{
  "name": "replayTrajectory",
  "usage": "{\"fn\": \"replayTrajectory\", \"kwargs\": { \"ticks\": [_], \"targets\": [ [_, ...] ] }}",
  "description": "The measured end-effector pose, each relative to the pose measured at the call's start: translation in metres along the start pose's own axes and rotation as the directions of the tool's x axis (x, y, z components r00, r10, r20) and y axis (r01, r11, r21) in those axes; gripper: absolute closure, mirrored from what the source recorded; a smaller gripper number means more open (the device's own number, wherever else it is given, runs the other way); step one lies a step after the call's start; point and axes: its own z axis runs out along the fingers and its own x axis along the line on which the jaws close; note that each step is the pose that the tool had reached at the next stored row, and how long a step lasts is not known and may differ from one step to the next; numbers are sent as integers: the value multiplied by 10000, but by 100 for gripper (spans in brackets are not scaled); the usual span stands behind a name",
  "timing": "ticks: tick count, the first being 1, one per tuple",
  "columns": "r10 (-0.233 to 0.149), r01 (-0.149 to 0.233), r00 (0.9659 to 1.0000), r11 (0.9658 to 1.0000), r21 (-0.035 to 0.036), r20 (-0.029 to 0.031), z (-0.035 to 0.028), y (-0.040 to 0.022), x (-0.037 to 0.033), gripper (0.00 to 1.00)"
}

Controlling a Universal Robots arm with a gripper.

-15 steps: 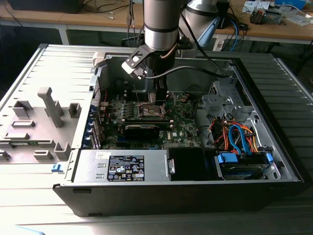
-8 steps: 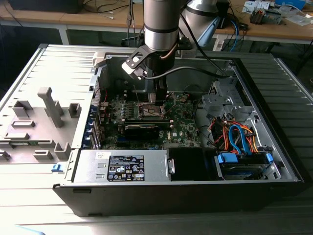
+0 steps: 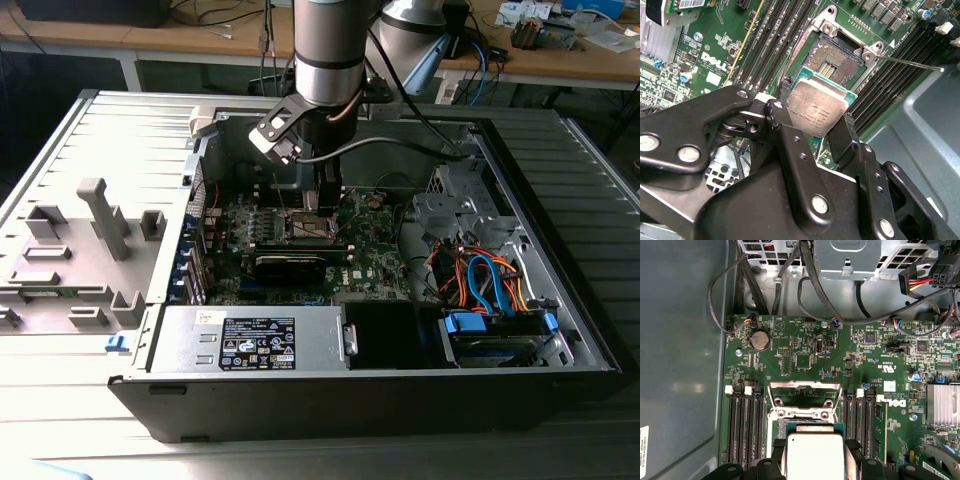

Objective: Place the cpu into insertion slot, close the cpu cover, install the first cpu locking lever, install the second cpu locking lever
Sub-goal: 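Place the cpu into insertion slot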

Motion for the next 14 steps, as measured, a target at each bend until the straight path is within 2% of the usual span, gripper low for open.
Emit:
{"fn": "replayTrajectory", "kwargs": {
  "ticks": [10, 14],
  "targets": [
    [0, 0, 10000, 10000, -1, -1, 15, -1, 0, 45],
    [1, -1, 10000, 10000, -1, -1, 43, -2, 1, 45]
  ]
}}
